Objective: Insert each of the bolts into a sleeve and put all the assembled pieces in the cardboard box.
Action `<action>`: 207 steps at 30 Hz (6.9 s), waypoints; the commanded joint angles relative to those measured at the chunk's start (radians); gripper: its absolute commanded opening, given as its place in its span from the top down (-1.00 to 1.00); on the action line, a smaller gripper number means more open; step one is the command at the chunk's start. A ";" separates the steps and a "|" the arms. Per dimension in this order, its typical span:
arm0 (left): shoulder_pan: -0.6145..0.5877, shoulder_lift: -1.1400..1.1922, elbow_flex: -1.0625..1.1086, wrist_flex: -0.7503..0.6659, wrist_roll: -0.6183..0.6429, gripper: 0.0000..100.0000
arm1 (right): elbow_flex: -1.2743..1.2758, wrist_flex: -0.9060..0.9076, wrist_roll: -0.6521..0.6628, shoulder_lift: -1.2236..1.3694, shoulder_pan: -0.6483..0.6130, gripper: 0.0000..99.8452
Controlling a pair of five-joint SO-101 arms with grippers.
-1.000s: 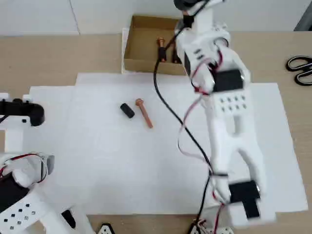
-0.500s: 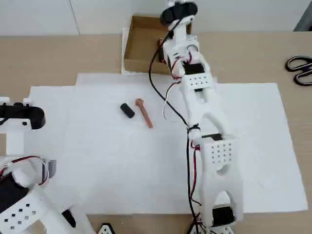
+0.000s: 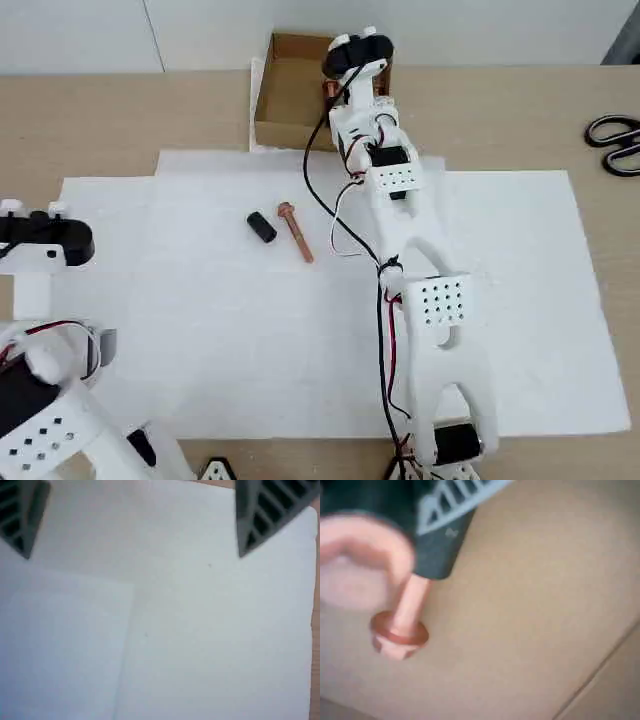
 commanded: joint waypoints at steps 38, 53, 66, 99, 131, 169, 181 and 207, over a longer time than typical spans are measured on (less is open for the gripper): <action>-0.127 -0.015 -0.038 -0.009 0.141 0.50 | -0.064 1.296 -0.009 -0.954 -0.102 0.59; -0.127 -0.084 -0.157 -0.101 0.138 0.50 | 0.025 1.299 -0.003 -1.012 -0.142 0.59; -0.127 -0.445 -0.145 -0.008 0.141 0.50 | 0.324 1.254 -0.003 -1.119 -0.145 0.59; -0.127 -0.272 -0.147 0.017 0.299 0.50 | 0.405 0.803 0.075 -0.564 -0.429 0.59; -0.127 -0.276 -0.145 0.015 0.299 0.50 | 0.404 0.697 0.075 -0.429 -0.453 0.59; -0.127 -0.279 -0.147 0.015 0.299 0.50 | 0.402 0.628 0.069 -0.381 -0.453 0.93; -0.127 -0.279 -0.147 0.015 0.299 0.50 | 0.402 0.631 0.066 -0.383 -0.449 0.99; -0.127 -0.252 -0.148 0.017 0.296 0.50 | 0.374 1.099 -0.040 -0.831 -0.110 0.99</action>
